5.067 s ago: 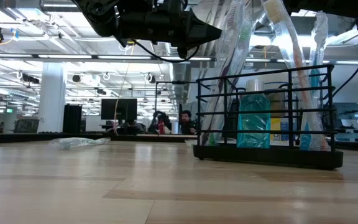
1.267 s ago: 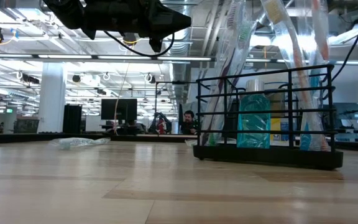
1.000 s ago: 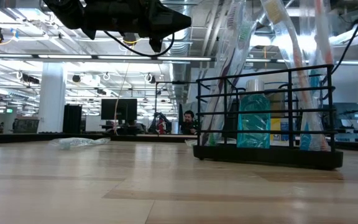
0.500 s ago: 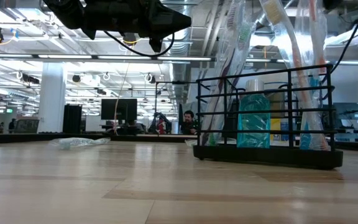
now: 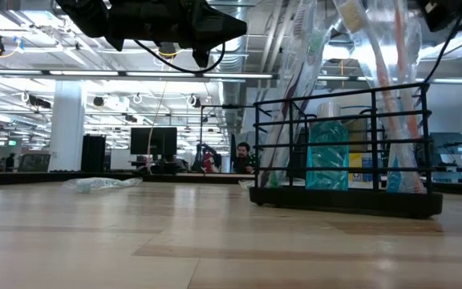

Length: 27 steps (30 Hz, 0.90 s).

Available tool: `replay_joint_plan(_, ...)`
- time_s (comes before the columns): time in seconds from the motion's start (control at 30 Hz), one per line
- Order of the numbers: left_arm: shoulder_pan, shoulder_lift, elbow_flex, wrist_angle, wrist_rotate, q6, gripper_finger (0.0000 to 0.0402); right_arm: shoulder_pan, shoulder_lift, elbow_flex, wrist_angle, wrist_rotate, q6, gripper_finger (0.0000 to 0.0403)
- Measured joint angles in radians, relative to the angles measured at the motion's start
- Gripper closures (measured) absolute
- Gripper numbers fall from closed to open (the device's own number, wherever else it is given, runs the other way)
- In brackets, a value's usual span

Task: Pick & Place toothbrushing station
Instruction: Put the orange toothbrush into the mesh organizer

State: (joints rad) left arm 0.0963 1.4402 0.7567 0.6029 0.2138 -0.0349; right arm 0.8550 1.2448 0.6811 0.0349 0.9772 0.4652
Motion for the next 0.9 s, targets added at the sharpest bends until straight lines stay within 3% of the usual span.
replay_joint_plan(0.47, 0.0, 0.0, 0.0, 0.0, 0.0, 0.0, 0.038, 0.061, 0.152, 0.0, -0.04, 0.169, 0.209, 0.0399)
replay_joint_plan(0.73, 0.0, 0.0, 0.0, 0.0, 0.0, 0.0, 0.038, 0.061, 0.225, 0.001, -0.038, 0.187, 0.285, 0.0397)
replay_joint_plan(0.9, 0.0, 0.0, 0.0, 0.0, 0.0, 0.0, 0.038, 0.061, 0.228, 0.0, -0.042, 0.179, 0.288, 0.0365)
